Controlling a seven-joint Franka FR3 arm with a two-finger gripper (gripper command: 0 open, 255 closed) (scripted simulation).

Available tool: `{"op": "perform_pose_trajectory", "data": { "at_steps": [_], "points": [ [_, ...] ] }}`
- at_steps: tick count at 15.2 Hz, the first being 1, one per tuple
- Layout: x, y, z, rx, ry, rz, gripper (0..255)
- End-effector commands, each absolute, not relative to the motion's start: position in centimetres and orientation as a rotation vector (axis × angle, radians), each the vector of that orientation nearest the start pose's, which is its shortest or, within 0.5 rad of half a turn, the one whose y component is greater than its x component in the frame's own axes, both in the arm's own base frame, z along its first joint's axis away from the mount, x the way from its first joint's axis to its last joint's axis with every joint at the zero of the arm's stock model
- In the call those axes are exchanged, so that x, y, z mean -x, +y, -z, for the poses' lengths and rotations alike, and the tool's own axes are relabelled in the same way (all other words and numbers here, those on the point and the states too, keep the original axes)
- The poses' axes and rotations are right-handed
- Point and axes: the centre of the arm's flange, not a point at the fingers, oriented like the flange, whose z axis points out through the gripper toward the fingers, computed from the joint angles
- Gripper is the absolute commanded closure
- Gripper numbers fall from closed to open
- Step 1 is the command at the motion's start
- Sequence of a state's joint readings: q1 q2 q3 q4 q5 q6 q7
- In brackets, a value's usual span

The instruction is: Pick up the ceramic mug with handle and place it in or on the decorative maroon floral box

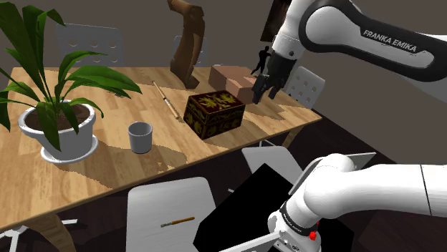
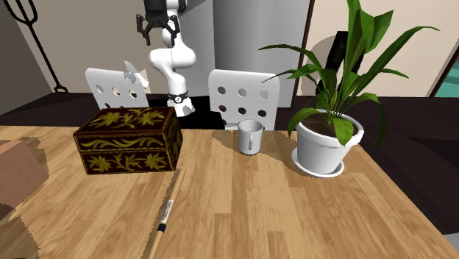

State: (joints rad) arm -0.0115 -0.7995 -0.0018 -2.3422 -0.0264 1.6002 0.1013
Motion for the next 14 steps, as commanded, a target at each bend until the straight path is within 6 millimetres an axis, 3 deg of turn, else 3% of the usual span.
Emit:
{"op": "perform_pose_trajectory", "data": {
  "at_steps": [1,14],
  "points": [
    [-30.6,-0.7,-60.4,3.158,0.180,0.093,0],
    [-41.0,11.0,-53.1,3.174,0.172,0.106,0]
  ]
}}
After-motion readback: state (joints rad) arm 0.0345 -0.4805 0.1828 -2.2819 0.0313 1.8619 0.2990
